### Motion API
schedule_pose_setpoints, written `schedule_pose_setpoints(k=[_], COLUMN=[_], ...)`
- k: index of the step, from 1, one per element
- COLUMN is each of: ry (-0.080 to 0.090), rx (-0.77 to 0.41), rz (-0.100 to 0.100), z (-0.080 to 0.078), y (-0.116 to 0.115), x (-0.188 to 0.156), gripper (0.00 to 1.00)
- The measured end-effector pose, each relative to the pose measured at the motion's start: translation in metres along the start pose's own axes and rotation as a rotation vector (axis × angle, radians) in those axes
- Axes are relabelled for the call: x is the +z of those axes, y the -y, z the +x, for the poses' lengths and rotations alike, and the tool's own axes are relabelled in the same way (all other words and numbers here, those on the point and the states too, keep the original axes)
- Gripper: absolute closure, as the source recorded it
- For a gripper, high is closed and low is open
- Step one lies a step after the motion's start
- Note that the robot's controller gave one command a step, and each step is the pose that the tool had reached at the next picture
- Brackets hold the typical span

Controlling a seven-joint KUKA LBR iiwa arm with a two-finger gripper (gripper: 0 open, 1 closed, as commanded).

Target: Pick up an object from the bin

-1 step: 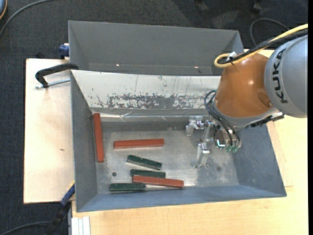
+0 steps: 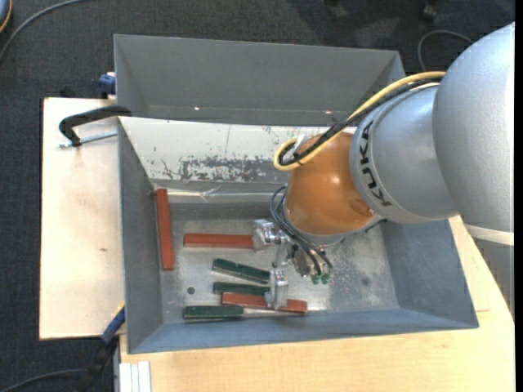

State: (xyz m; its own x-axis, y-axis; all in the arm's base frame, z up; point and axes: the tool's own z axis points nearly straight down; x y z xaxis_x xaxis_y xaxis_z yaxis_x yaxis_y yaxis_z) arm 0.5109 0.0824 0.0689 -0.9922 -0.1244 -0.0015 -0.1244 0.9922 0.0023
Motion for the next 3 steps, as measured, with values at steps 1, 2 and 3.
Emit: schedule_pose_setpoints(k=[1, 2, 3], ry=[0.005, 0.016, 0.014], rx=[-0.001, 0.004, 0.02], rz=[-0.003, -0.002, -0.001], z=[-0.005, -0.01, -0.027], y=[-0.078, -0.074, -0.067], x=[-0.002, -0.008, -0.146], gripper=[0.0, 1.0, 1.0])
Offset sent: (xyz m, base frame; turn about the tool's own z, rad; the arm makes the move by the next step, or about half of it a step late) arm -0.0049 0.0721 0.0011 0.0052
